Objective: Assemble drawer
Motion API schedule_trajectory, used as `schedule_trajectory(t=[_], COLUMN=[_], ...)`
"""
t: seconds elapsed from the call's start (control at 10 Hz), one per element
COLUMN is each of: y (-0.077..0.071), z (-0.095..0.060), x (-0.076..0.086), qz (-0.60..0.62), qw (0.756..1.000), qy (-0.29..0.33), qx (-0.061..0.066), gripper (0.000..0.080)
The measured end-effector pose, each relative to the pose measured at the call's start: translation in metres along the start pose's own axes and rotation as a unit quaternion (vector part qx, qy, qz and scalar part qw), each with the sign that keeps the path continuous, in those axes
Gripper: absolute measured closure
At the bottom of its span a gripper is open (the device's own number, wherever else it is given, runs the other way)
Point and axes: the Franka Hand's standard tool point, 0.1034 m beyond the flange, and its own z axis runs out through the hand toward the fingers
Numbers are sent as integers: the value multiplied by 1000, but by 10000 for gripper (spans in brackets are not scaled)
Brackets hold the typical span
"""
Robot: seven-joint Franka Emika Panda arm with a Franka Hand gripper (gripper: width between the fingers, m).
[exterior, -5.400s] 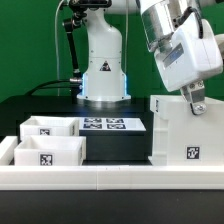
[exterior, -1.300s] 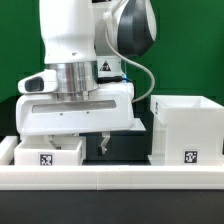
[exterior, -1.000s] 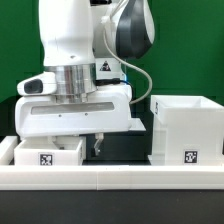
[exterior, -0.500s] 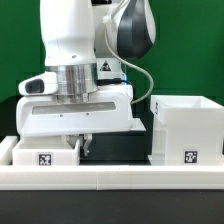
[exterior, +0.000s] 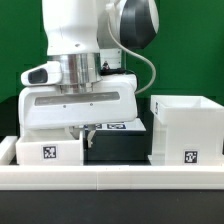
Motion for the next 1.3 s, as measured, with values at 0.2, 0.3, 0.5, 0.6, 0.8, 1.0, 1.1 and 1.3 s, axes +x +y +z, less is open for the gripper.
schedule_trajectory(t=[0.2,0.3,0.5,0.6,0.8,1.0,1.1,1.3], y=[-8,-8,-2,-2,-2,-8,-8,-9], z=[-18,-18,-18,-17,-17,-16,-16,-15], x=[1,-1,-2,-2,-2,-1,-1,-3], qz=[-60,-64,-63,-78,-159,-281,-335,-392], qw=[998,998,998,997,987,960,942,920], qy=[-4,-5,-4,-5,-3,-6,-9,-17], qx=[8,12,13,13,9,-1,-3,1], gripper=[756,756,756,756,756,755,755,755])
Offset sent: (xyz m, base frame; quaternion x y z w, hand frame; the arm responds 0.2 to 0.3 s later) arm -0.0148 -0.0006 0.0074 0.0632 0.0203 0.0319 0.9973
